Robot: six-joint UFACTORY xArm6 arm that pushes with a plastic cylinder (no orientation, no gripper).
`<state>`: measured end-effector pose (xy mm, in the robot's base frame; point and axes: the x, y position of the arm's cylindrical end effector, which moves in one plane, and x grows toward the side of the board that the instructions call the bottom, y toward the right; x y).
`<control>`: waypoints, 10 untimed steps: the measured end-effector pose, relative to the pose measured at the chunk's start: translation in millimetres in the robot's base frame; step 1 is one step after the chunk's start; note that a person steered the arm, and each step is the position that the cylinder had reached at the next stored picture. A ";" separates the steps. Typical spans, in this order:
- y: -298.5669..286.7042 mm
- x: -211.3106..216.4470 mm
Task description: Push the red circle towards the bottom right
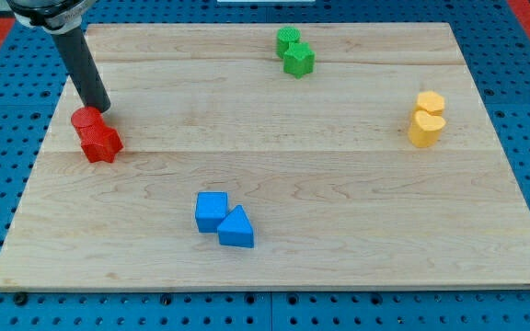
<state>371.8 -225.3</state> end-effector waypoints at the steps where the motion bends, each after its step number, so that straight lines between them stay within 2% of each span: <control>1: 0.0 1.2; 4: -79.4 -14.2; 7: 45.4 71.0; 8: 17.8 92.1; 9: 62.1 104.5; 10: 132.3 91.0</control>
<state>462.8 -93.0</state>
